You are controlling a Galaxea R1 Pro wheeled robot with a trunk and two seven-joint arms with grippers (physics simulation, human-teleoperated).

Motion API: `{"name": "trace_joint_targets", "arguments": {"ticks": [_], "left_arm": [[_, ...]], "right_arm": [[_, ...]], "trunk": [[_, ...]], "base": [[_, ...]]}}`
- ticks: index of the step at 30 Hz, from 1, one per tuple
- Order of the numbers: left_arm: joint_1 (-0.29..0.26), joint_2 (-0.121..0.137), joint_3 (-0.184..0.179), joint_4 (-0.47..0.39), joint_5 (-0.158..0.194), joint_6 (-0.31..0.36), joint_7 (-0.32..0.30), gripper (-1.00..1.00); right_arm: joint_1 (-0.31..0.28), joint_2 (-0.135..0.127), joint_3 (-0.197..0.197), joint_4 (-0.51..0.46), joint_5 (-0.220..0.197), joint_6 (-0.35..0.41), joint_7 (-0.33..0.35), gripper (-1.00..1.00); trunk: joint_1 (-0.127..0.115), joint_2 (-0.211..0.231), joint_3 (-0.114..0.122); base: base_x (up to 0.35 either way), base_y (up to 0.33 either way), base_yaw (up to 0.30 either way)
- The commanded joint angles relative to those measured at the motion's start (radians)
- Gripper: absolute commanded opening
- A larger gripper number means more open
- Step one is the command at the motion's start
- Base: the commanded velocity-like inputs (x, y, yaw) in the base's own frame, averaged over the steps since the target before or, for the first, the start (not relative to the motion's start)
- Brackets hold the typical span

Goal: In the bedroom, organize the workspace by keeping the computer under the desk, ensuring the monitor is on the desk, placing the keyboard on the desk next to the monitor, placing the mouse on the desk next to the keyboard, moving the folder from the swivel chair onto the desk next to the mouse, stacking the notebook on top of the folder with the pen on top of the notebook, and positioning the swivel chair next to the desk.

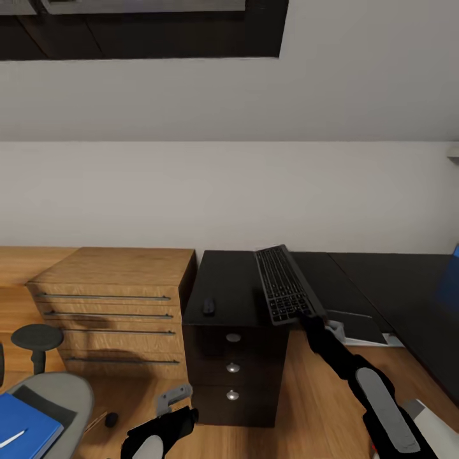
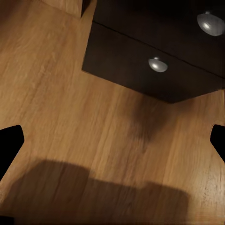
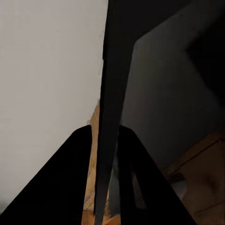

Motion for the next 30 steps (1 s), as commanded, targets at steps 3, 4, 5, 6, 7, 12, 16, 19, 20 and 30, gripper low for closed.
{"name": "trace_joint_targets", "arguments": {"ticks": [3, 4, 5, 6, 7, 12, 16, 19, 20, 30], "left_arm": [[-0.001, 0.001, -0.037, -0.001, 0.002, 0.001, 0.008, 1.0], [-0.001, 0.001, -0.038, -0.001, 0.002, 0.001, 0.009, 1.0], [-0.001, 0.001, -0.039, -0.001, 0.002, 0.001, 0.009, 1.0], [-0.001, 0.002, -0.04, -0.001, 0.002, 0.001, 0.008, 1.0], [-0.001, 0.002, -0.04, -0.001, 0.002, 0.001, 0.008, 1.0], [-0.001, 0.004, -0.04, -0.001, 0.003, 0.001, 0.006, 1.0], [-0.001, 0.004, -0.04, -0.001, 0.003, 0.0, 0.005, 1.0], [-0.001, 0.004, -0.04, -0.001, 0.003, 0.0, 0.004, 1.0], [-0.001, 0.004, -0.04, -0.001, 0.003, 0.0, 0.004, 1.0], [-0.001, 0.003, -0.042, -0.001, 0.005, 0.0, 0.004, 1.0]], "right_arm": [[0.046, -0.002, 0.002, -0.123, -0.105, 0.006, -0.164, -1.0], [0.049, -0.002, 0.002, -0.129, -0.11, 0.008, -0.169, -1.0], [0.054, -0.002, 0.004, -0.139, -0.119, 0.016, -0.175, -1.0], [0.056, -0.002, 0.005, -0.143, -0.125, 0.023, -0.176, -1.0], [0.06, -0.002, 0.008, -0.151, -0.141, 0.044, -0.175, -1.0], [0.08, -0.011, 0.011, -0.163, -0.291, 0.299, -0.096, -1.0], [0.085, -0.019, 0.004, -0.159, -0.324, 0.47, -0.012, -1.0], [0.086, -0.022, -0.011, -0.141, -0.331, 0.516, 0.018, -1.0], [0.086, -0.023, -0.025, -0.134, -0.332, 0.526, 0.025, -1.0], [0.086, -0.022, -0.039, -0.13, -0.336, 0.532, 0.035, -1.0]], "trunk": [[-0.012, 0.021, 0.008], [-0.016, 0.028, 0.012], [-0.016, 0.028, 0.012], [-0.016, 0.028, 0.012], [-0.016, 0.028, 0.012], [-0.016, 0.028, 0.012], [-0.016, 0.028, 0.012], [-0.016, 0.028, 0.012], [-0.016, 0.028, 0.012], [-0.016, 0.028, 0.012]], "base": [[0.0, 0.0, 0.0], [0.0, 0.0, 0.0], [0.0, 0.0, 0.0], [0.0, 0.0, 0.0], [0.0, 0.0, 0.0], [0.0, 0.0, 0.0], [0.0, 0.0, 0.0], [0.0, 0.0, 0.0], [0.0, 0.0, 0.0], [-0.134, 0.0, -0.015]]}}
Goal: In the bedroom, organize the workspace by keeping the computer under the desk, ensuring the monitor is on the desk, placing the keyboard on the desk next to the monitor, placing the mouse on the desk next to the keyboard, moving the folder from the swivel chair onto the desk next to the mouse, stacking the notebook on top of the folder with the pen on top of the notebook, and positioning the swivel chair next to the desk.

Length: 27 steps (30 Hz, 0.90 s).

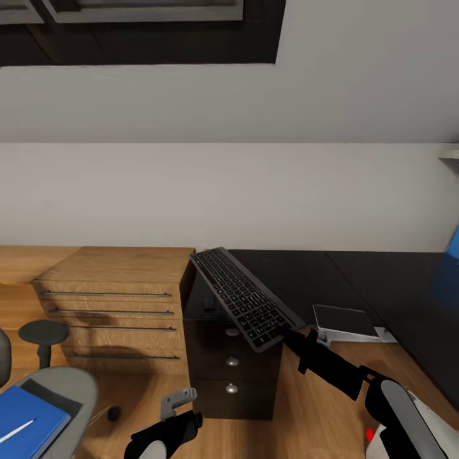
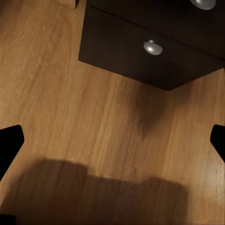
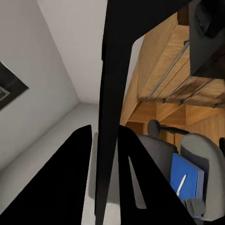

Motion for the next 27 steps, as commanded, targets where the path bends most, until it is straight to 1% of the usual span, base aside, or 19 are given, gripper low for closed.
{"name": "trace_joint_targets", "arguments": {"ticks": [1, 8, 16, 22, 27], "left_arm": [[-0.001, 0.001, -0.002, -0.001, 0.005, 0.002, 0.007, 1.0], [-0.001, 0.0, -0.002, -0.001, 0.006, 0.002, 0.007, 1.0], [-0.001, 0.0, -0.002, -0.001, 0.006, 0.002, 0.007, 1.0], [-0.001, 0.0, -0.002, -0.001, 0.006, 0.002, 0.007, 1.0], [-0.001, 0.001, 0.0, -0.001, 0.007, 0.002, 0.006, 1.0]], "right_arm": [[-0.001, 0.0, -0.001, 0.0, -0.003, 0.004, 0.002, -1.0], [-0.001, 0.0, -0.006, 0.001, -0.003, 0.007, 0.001, -1.0], [-0.001, 0.0, -0.015, 0.002, -0.002, 0.007, 0.001, -1.0], [-0.001, 0.0, -0.018, 0.002, 0.0, 0.006, 0.001, -1.0], [-0.001, 0.001, -0.023, 0.002, 0.0, 0.005, 0.001, -1.0]], "trunk": [[-0.001, -0.001, -0.001], [-0.001, -0.001, -0.001], [-0.001, -0.001, -0.001], [-0.001, -0.001, -0.001], [-0.001, -0.001, -0.001]], "base": [[-0.331, 0.0, -0.017], [-0.333, -0.087, -0.001], [-0.29, -0.179, 0.0], [-0.063, -0.186, 0.0], [-0.007, -0.051, 0.0]]}}
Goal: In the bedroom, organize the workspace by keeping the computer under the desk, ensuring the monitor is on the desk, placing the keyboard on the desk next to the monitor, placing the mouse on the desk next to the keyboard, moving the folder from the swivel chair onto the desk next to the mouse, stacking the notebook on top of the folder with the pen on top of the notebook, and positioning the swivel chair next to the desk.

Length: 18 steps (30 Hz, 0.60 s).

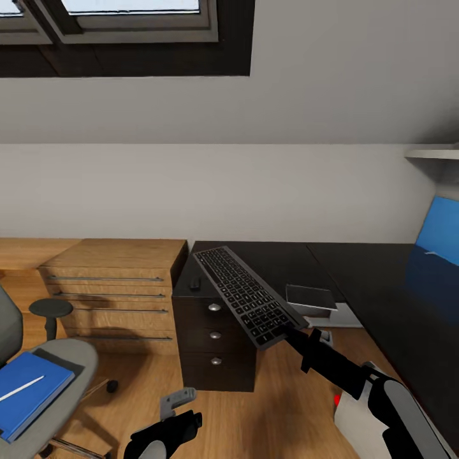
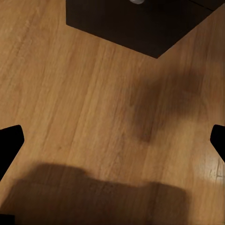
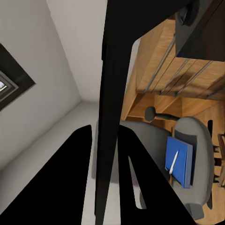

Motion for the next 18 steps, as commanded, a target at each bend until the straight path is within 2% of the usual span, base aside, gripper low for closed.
{"name": "trace_joint_targets", "arguments": {"ticks": [1, 9, 18], "left_arm": [[-0.001, 0.001, -0.002, -0.001, 0.005, 0.002, 0.007, 1.0], [-0.001, 0.001, -0.001, -0.001, 0.004, 0.002, 0.007, 1.0], [-0.001, 0.001, 0.0, -0.001, 0.004, 0.002, 0.008, 1.0]], "right_arm": [[-0.001, 0.0, -0.001, 0.0, -0.003, 0.004, 0.002, -1.0], [-0.001, -0.001, -0.003, 0.0, -0.003, 0.003, 0.002, -1.0], [-0.001, -0.001, -0.013, 0.007, -0.002, 0.003, 0.003, -1.0]], "trunk": [[0.0, -0.001, -0.001], [0.0, -0.001, -0.001], [-0.035, 0.062, 0.027]], "base": [[-0.002, -0.016, 0.0], [-0.001, -0.005, 0.0], [0.0, 0.0, 0.0]]}}
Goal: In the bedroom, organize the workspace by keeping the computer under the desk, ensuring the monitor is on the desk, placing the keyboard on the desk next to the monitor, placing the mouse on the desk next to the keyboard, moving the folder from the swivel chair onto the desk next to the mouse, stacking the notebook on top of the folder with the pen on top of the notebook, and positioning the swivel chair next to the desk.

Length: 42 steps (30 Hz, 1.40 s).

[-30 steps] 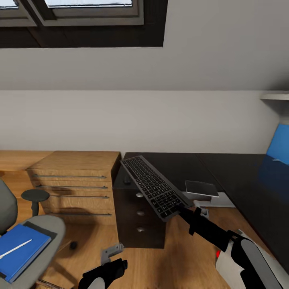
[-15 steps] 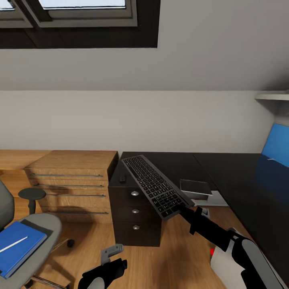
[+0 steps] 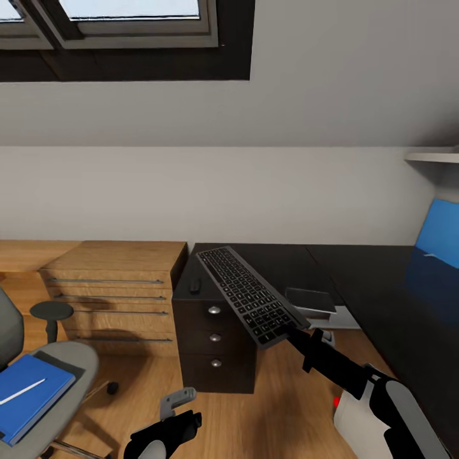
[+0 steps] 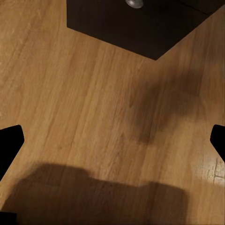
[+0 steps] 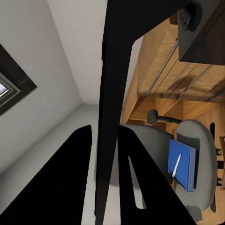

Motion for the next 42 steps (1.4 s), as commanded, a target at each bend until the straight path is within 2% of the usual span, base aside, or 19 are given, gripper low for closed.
{"name": "trace_joint_targets", "arguments": {"ticks": [1, 12, 32, 42], "left_arm": [[-0.001, 0.001, -0.002, -0.001, 0.005, 0.002, 0.008, 1.0], [-0.001, 0.0, 0.008, 0.031, 0.006, 0.002, 0.009, 1.0], [-0.001, -0.002, 0.009, 0.039, 0.004, 0.002, 0.007, 1.0], [-0.001, -0.002, 0.008, 0.039, 0.003, 0.002, 0.007, 1.0]], "right_arm": [[-0.001, 0.0, -0.005, 0.002, -0.002, 0.004, 0.002, -1.0], [-0.001, 0.0, -0.029, 0.005, -0.002, 0.004, 0.002, -1.0], [-0.001, 0.0, -0.045, 0.019, -0.002, 0.004, 0.002, -1.0], [-0.001, 0.001, -0.051, 0.019, -0.002, 0.004, 0.002, -1.0]], "trunk": [[-0.004, 0.007, 0.002], [-0.046, 0.084, 0.037], [-0.123, 0.224, 0.099], [-0.161, 0.294, 0.131]], "base": [[0.0, 0.0, 0.0], [0.0, 0.0, 0.0], [-0.004, 0.0, 0.0], [-0.269, 0.0, 0.0]]}}
